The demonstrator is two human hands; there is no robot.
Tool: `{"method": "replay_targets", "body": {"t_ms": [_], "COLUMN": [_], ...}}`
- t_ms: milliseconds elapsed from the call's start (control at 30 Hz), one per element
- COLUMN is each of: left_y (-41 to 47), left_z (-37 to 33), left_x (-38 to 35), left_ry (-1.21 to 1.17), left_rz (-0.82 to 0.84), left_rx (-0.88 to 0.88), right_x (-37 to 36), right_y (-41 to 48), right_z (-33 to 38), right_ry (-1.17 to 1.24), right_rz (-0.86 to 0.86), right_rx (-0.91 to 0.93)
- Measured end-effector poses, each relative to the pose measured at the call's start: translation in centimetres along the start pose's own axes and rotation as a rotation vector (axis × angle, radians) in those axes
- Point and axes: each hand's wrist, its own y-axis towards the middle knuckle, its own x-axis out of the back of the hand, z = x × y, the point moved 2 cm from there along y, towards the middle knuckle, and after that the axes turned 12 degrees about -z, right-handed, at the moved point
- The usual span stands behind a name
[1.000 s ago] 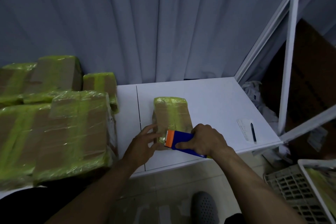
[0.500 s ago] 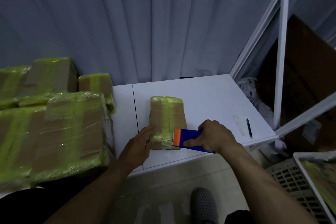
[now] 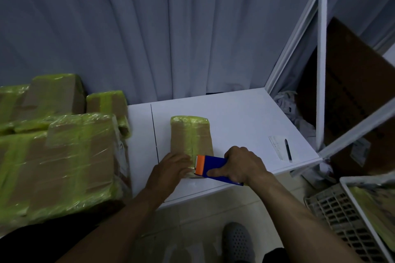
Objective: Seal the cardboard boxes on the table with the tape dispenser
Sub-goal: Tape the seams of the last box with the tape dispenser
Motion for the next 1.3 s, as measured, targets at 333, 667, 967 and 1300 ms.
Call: {"method": "replay_targets", "body": {"t_ms": [333,667,967,1300], "left_y": [0.5,1.0,1.3,0.9], "left_z": [-0.6,-3.2,-3.5,-2.7], "left_x": [2.5,1.4,0.9,1.3], "left_ry": [0.083,0.243,0.143,0.066], "left_rz": [-0.031,0.158,0.12,0.083], "left_rx": [-0.056,-0.145,-0.13,-0.174], "right_x": [2.4,0.2,0.3,1.1], "right_y": [-1.8,-1.1,-1.3,-1.9], "right_z": [-2.0,-1.8,-2.1,-2.3], "right_ry": [0.009,-0.019,0.033,-0.015], "right_rz": [-0.023,-0.004,0.037,-0.014], "right_rx": [0.001,-0.037,-0.021,-0.018]}}
